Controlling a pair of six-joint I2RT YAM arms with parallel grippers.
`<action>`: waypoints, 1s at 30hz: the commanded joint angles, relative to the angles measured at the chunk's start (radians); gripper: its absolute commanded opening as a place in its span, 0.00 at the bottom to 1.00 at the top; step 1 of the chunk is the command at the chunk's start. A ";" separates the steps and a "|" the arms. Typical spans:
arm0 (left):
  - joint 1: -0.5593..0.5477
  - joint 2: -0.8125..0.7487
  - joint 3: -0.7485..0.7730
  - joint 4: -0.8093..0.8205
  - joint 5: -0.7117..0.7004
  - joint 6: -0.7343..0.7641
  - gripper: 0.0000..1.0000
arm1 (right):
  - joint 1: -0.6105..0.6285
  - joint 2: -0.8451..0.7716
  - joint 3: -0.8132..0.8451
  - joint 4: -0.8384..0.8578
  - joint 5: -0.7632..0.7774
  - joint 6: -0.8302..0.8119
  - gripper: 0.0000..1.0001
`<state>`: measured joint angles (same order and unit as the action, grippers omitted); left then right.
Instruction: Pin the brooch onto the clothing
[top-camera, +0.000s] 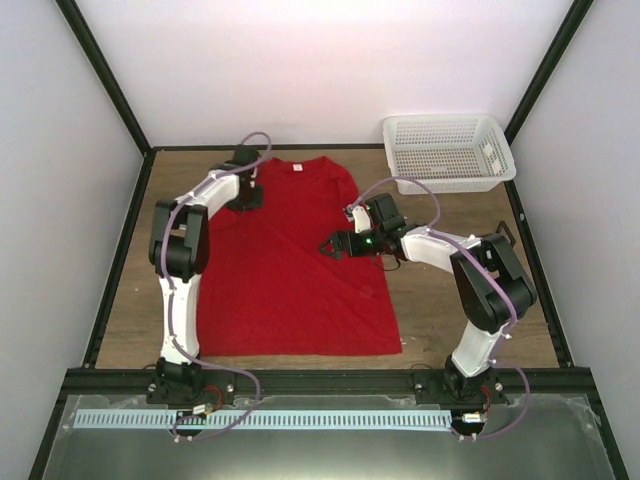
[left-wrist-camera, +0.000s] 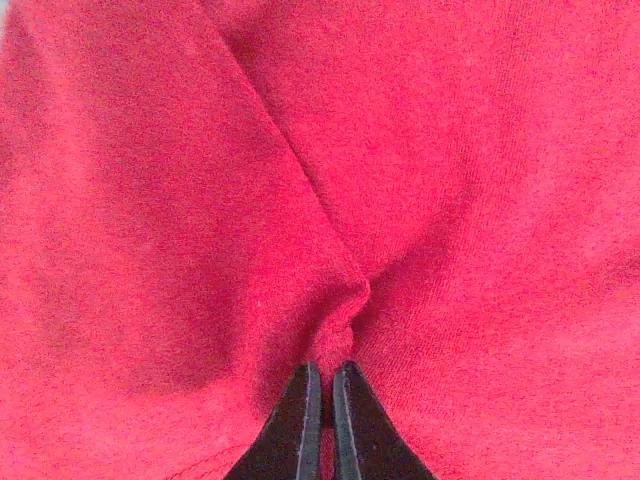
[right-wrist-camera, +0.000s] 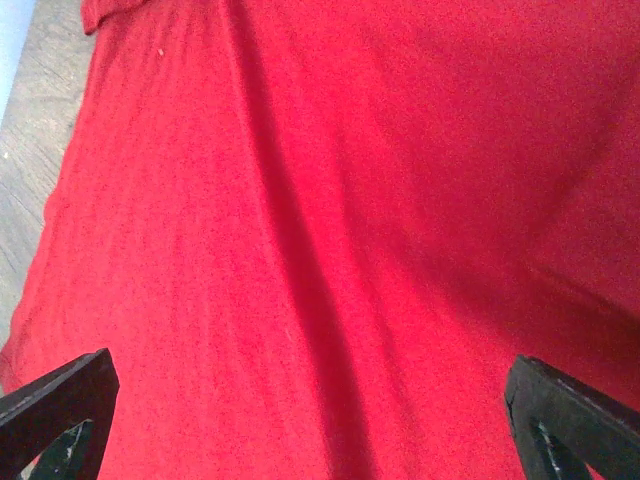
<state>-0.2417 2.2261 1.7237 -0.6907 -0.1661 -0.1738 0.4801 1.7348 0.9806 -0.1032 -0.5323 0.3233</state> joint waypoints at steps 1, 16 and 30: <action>0.102 -0.044 0.100 -0.017 0.093 0.003 0.00 | 0.010 0.029 0.017 0.005 0.002 -0.007 1.00; 0.200 -0.005 0.248 -0.075 0.085 0.048 0.00 | 0.017 0.083 -0.006 0.001 0.031 0.033 1.00; 0.404 -0.038 0.410 -0.098 -0.202 0.025 0.64 | 0.017 0.020 0.028 -0.045 0.068 0.022 1.00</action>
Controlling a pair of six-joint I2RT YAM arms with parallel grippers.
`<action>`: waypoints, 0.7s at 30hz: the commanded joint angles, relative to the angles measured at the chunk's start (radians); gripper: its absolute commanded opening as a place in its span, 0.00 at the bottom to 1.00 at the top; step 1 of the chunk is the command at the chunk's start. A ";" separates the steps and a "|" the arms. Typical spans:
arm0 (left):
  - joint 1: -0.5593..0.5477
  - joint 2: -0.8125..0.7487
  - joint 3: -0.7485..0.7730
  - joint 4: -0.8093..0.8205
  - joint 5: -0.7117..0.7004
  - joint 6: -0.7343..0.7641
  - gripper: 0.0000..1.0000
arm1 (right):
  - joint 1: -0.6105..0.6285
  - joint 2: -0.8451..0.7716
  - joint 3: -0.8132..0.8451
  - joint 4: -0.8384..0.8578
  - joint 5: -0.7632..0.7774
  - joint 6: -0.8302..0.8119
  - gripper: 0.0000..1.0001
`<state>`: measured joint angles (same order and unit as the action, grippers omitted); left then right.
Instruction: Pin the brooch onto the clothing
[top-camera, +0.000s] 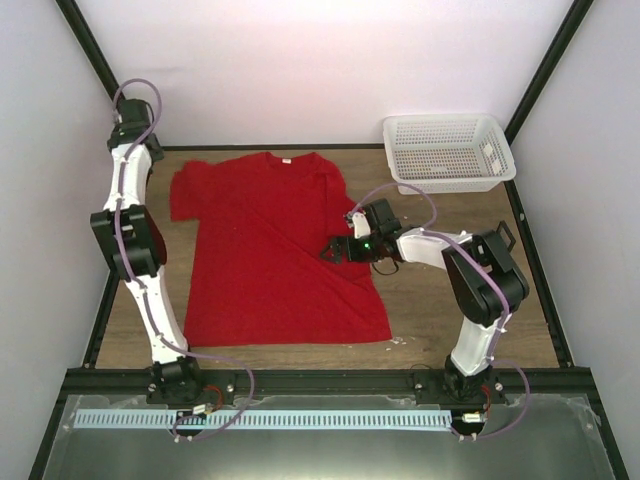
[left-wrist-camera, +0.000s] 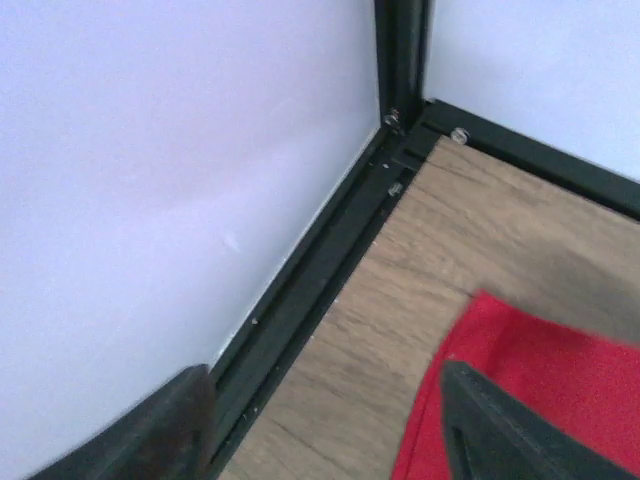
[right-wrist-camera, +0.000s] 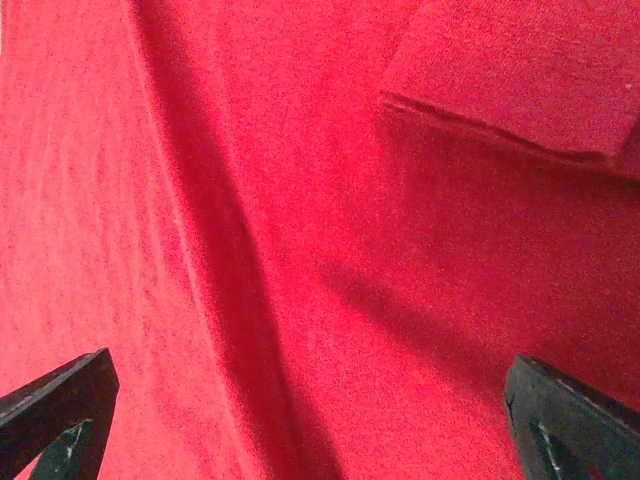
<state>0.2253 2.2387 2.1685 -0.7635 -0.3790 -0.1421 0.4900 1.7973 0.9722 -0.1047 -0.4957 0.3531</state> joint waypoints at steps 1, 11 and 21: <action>-0.080 -0.086 -0.083 -0.009 0.017 -0.018 0.73 | 0.006 -0.047 0.045 -0.051 0.033 -0.011 1.00; -0.178 -0.449 -0.785 0.248 0.597 -0.331 0.88 | 0.006 -0.079 0.095 -0.121 0.082 -0.049 1.00; -0.210 -0.836 -1.472 0.436 0.692 -0.519 0.96 | 0.046 -0.078 0.083 -0.130 0.067 -0.050 1.00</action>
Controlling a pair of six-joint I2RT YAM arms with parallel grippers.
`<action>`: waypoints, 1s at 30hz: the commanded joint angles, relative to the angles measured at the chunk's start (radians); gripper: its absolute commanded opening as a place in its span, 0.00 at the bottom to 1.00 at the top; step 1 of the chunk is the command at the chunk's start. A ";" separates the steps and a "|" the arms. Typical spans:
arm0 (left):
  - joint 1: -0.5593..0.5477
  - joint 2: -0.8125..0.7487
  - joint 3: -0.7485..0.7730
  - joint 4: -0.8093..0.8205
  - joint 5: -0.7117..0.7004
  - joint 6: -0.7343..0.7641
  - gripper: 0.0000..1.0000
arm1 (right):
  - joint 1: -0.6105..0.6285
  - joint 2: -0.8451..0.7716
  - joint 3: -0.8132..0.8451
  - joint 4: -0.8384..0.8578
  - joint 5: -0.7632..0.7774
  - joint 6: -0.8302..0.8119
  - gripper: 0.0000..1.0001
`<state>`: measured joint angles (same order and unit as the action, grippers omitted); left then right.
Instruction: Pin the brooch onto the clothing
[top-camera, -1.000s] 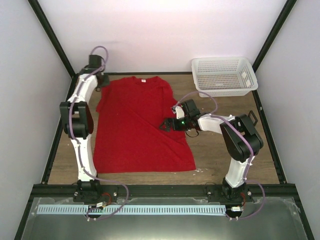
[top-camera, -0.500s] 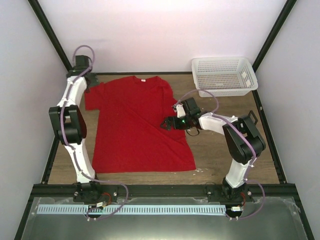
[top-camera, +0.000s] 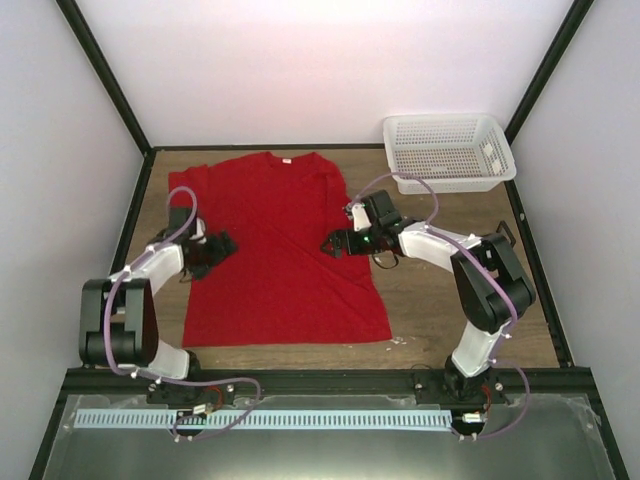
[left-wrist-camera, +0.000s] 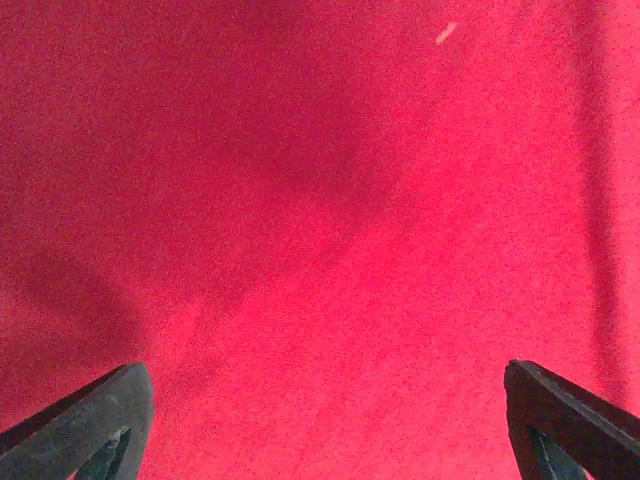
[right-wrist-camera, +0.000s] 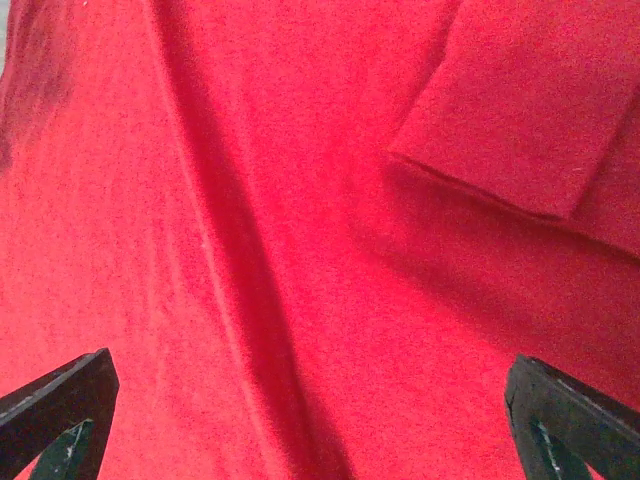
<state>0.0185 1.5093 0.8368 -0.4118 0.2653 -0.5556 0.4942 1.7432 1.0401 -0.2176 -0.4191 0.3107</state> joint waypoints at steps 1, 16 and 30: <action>-0.003 -0.138 -0.186 0.088 0.040 -0.127 0.97 | 0.053 -0.028 0.006 -0.023 -0.003 -0.010 1.00; 0.161 -0.352 -0.409 -0.220 -0.188 -0.351 1.00 | 0.069 -0.138 -0.138 0.006 0.038 0.022 1.00; -0.040 -0.514 -0.268 0.031 0.134 -0.071 1.00 | 0.147 0.162 0.315 -0.162 0.533 -0.139 0.85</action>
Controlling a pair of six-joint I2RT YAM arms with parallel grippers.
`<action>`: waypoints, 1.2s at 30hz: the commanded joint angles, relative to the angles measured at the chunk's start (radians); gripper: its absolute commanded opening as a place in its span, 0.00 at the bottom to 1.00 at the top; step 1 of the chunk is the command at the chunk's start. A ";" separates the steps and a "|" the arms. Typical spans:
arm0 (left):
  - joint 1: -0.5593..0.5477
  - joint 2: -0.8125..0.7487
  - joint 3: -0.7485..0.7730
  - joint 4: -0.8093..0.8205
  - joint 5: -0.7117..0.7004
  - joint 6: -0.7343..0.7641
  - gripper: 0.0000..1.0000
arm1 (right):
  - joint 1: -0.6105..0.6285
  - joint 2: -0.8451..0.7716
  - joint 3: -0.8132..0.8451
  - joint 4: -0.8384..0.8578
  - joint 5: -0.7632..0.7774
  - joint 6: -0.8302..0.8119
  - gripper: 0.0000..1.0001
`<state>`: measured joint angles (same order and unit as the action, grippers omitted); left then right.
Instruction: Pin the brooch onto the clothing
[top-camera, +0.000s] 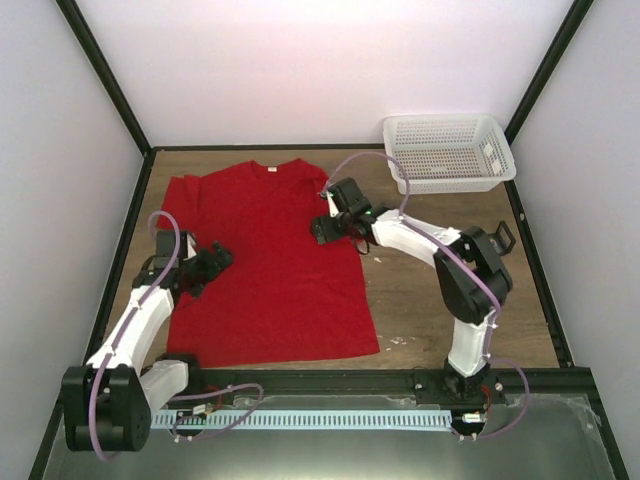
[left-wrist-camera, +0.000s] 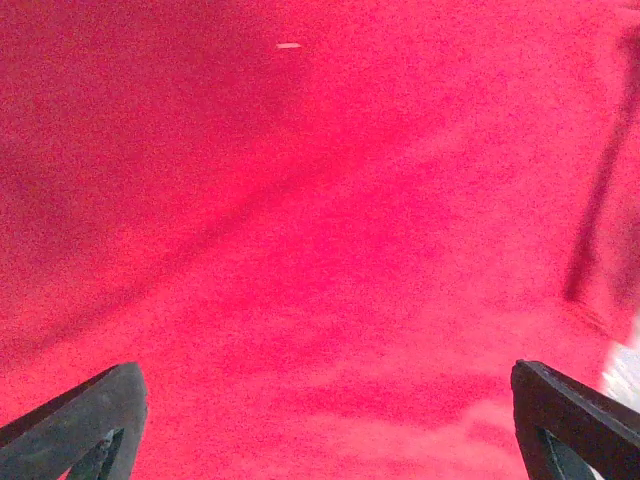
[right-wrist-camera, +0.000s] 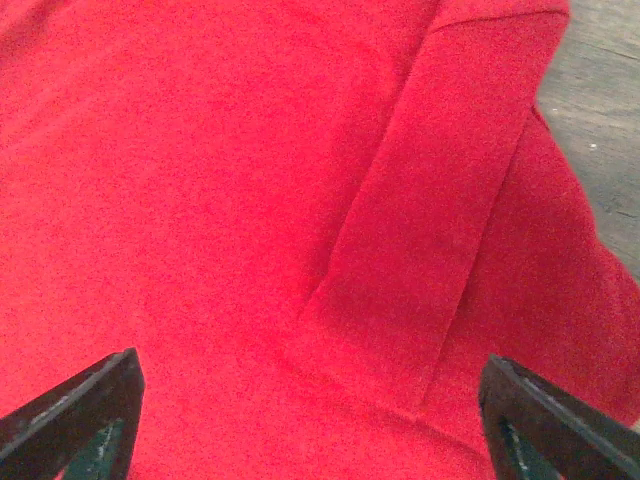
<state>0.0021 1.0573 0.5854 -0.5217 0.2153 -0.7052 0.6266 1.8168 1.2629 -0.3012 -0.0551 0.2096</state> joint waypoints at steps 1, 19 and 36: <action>-0.027 -0.082 -0.032 0.179 0.207 0.082 1.00 | 0.015 0.107 0.114 -0.089 0.172 -0.025 0.80; -0.031 -0.183 -0.007 0.170 0.308 0.210 1.00 | -0.038 0.247 0.201 -0.097 0.052 0.165 0.41; -0.030 -0.211 0.035 0.122 0.299 0.223 1.00 | -0.038 0.274 0.203 -0.114 0.084 0.171 0.16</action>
<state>-0.0261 0.8570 0.5850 -0.3962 0.5026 -0.4934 0.5900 2.0888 1.4334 -0.3813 0.0025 0.3805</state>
